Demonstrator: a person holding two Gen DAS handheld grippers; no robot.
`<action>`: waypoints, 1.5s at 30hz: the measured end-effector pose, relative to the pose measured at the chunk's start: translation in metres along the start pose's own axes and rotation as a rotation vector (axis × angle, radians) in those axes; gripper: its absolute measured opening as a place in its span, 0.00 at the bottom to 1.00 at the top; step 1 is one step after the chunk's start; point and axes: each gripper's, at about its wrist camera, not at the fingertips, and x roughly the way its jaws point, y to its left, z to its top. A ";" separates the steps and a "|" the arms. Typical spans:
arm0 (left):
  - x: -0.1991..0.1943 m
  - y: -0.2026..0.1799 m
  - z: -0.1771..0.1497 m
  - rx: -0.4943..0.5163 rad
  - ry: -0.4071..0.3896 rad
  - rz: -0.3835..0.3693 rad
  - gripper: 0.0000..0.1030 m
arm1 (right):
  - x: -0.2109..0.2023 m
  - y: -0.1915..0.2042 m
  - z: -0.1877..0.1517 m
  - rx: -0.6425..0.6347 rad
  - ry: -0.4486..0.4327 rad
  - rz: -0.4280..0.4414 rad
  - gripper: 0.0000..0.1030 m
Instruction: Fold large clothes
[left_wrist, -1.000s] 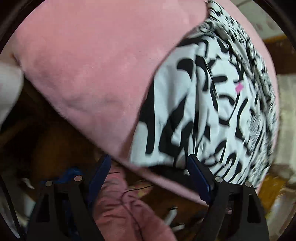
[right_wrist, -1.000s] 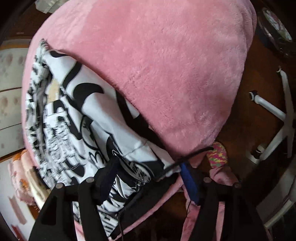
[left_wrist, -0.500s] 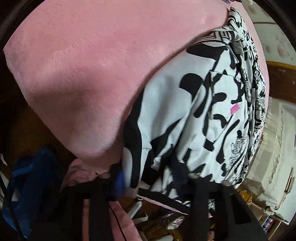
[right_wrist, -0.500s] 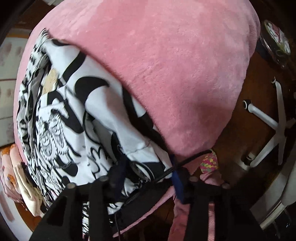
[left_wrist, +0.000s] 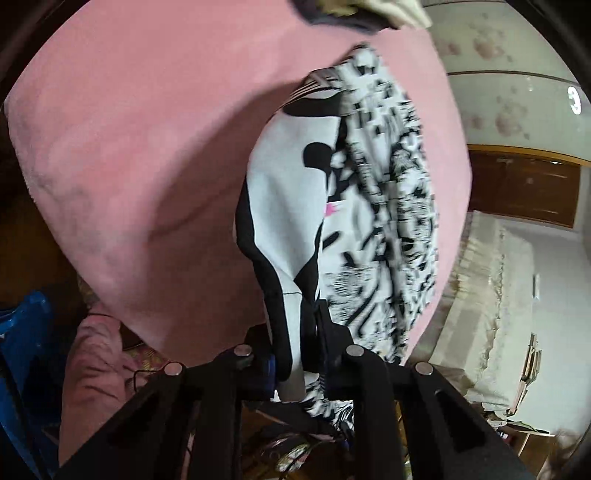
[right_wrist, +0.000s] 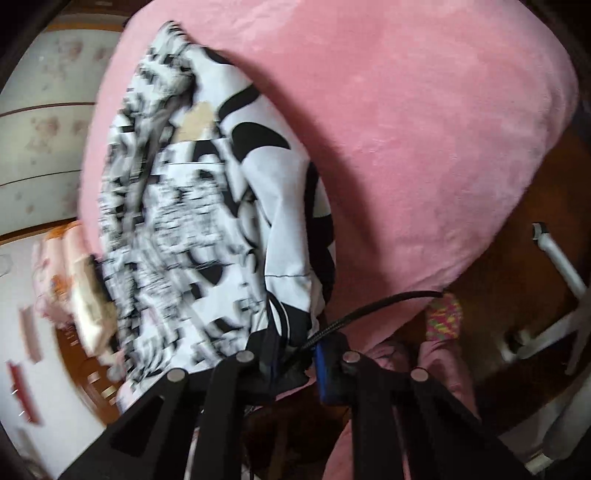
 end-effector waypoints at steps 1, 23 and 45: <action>-0.002 -0.009 -0.002 0.002 -0.009 -0.015 0.14 | -0.003 -0.001 0.001 -0.007 0.010 0.032 0.13; -0.049 -0.213 0.133 0.275 -0.062 -0.244 0.12 | -0.088 0.174 0.076 -0.086 -0.238 0.591 0.10; 0.154 -0.328 0.293 0.348 -0.119 -0.026 0.12 | 0.032 0.279 0.295 0.010 -0.351 0.478 0.11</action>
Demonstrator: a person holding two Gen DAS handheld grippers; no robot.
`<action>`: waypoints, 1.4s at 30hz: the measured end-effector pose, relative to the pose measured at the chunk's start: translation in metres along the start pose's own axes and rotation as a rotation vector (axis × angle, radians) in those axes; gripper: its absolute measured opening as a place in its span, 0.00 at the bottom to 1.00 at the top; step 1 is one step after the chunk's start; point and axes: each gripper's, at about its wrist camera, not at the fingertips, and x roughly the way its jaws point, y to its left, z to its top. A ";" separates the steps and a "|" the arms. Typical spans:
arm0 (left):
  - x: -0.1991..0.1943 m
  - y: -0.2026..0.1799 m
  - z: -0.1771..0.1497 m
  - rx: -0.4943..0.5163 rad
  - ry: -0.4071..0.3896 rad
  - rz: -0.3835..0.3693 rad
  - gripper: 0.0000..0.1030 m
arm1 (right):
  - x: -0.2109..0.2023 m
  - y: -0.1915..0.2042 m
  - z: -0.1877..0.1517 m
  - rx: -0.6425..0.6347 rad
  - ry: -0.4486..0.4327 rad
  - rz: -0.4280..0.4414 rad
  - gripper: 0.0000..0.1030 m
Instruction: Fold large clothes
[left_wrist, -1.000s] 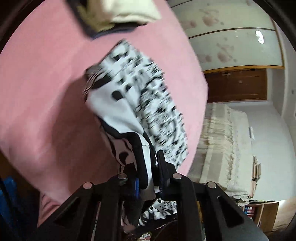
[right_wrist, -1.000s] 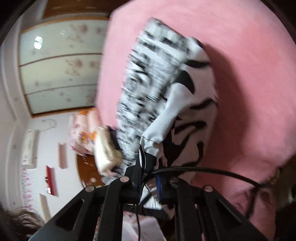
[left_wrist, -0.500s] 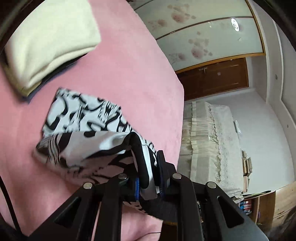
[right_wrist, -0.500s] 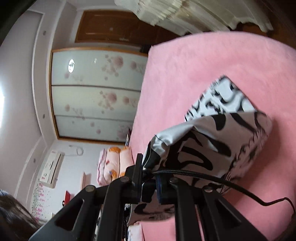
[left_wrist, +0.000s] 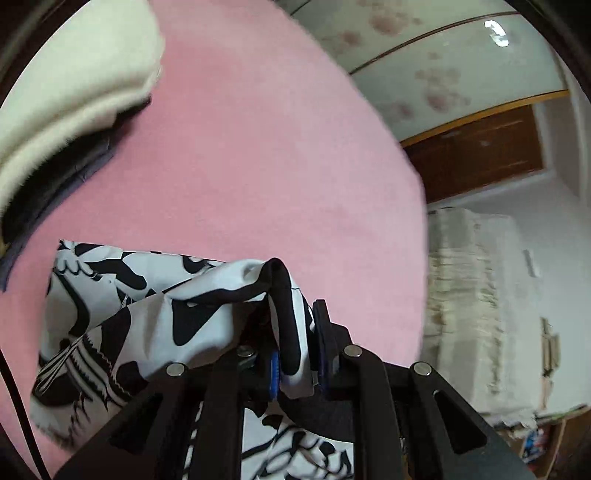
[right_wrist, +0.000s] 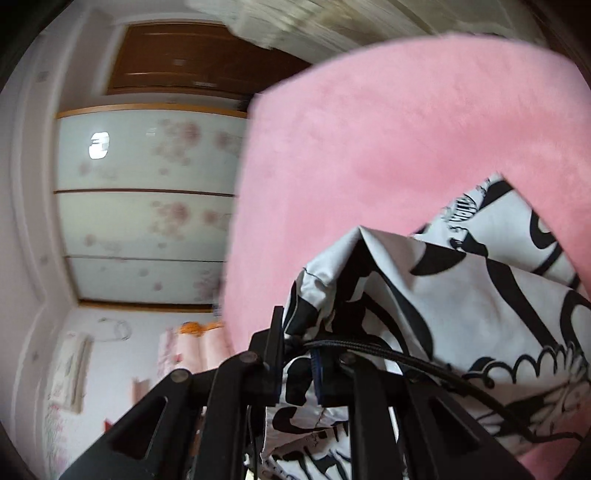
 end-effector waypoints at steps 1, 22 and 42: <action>0.014 0.004 0.003 -0.010 0.009 0.031 0.12 | 0.013 -0.005 0.003 -0.005 0.008 -0.044 0.11; 0.054 -0.026 -0.003 0.051 -0.028 0.171 0.59 | 0.058 0.008 0.013 -0.181 -0.007 -0.242 0.50; -0.123 -0.077 -0.114 0.348 -0.104 0.074 0.68 | -0.087 0.070 -0.112 -0.626 0.184 -0.235 0.60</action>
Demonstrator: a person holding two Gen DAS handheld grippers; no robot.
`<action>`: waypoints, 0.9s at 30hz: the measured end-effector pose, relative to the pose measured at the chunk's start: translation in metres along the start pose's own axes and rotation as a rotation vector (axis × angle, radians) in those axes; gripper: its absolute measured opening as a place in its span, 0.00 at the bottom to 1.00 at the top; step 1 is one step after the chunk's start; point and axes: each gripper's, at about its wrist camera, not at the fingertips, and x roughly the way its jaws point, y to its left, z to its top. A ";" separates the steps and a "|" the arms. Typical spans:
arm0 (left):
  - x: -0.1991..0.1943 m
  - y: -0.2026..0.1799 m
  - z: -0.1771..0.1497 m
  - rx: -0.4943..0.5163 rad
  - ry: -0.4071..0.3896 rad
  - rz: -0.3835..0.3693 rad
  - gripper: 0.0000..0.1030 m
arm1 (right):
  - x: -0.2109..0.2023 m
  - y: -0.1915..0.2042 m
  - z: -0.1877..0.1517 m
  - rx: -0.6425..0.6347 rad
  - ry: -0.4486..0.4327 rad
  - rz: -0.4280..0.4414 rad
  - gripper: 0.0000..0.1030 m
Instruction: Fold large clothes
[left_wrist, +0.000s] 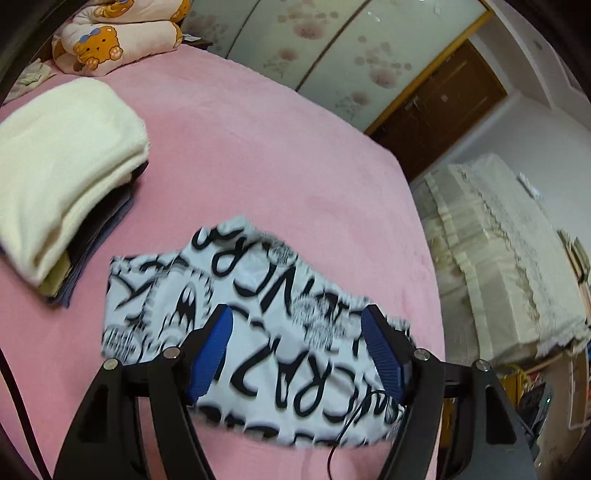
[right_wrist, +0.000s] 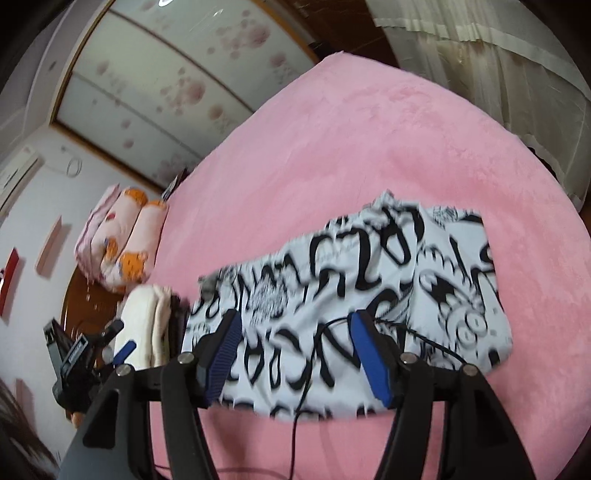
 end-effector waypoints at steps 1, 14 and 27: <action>-0.005 0.000 -0.005 0.008 0.006 0.004 0.68 | -0.004 0.001 -0.007 -0.006 0.020 -0.004 0.60; -0.026 0.011 -0.061 0.014 0.099 0.101 0.70 | -0.031 0.009 -0.058 -0.052 0.071 -0.104 0.60; 0.080 -0.026 -0.121 0.180 0.268 0.118 0.71 | 0.085 0.023 -0.086 -0.248 0.151 -0.112 0.59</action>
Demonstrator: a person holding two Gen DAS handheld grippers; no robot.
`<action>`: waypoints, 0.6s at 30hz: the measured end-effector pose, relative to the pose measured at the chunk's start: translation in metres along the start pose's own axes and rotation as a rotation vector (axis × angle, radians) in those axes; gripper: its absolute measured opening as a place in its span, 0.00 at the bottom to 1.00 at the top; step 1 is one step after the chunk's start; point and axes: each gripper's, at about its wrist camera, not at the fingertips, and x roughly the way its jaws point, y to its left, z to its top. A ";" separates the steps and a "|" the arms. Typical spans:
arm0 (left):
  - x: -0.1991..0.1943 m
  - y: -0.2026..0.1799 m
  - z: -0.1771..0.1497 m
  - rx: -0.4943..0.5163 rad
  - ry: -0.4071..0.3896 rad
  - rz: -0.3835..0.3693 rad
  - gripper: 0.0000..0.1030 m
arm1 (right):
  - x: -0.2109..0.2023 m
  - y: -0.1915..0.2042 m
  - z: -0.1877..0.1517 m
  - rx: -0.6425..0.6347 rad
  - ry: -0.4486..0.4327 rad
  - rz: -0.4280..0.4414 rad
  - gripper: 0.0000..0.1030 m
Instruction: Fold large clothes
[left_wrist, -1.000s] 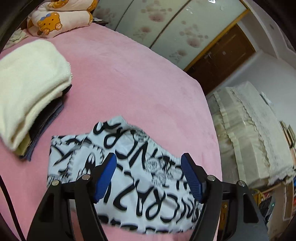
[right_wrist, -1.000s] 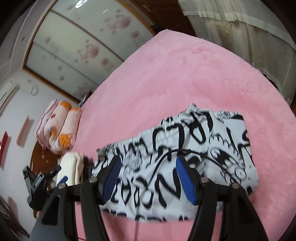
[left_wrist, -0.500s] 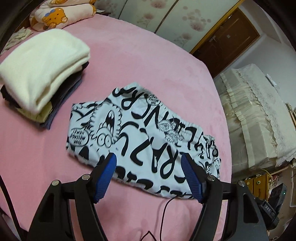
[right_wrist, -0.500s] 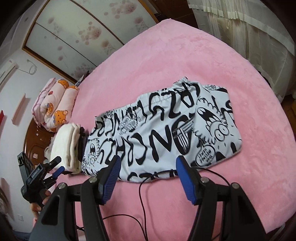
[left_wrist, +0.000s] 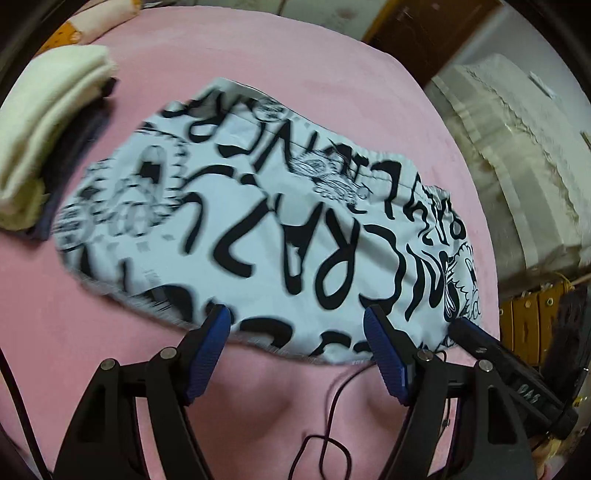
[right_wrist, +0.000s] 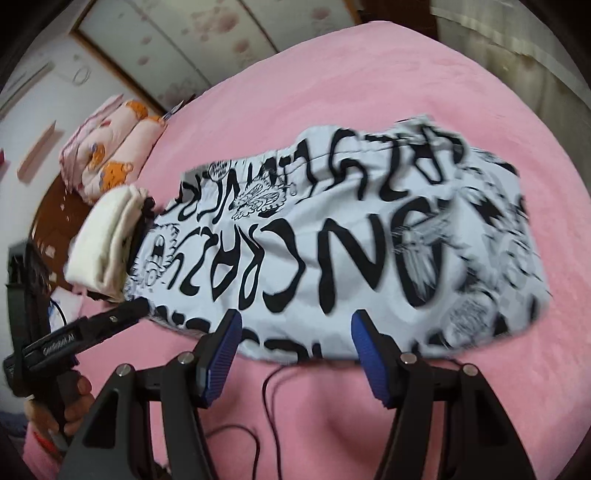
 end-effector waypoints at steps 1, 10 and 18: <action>0.009 -0.004 0.002 0.005 -0.005 0.001 0.71 | 0.010 0.003 0.002 -0.014 0.003 -0.009 0.56; 0.059 -0.013 0.031 0.010 -0.017 0.042 0.65 | 0.080 0.017 0.018 -0.043 0.011 -0.025 0.05; 0.106 0.010 0.044 -0.041 0.050 0.114 0.32 | 0.124 0.011 0.025 -0.043 0.077 -0.016 0.00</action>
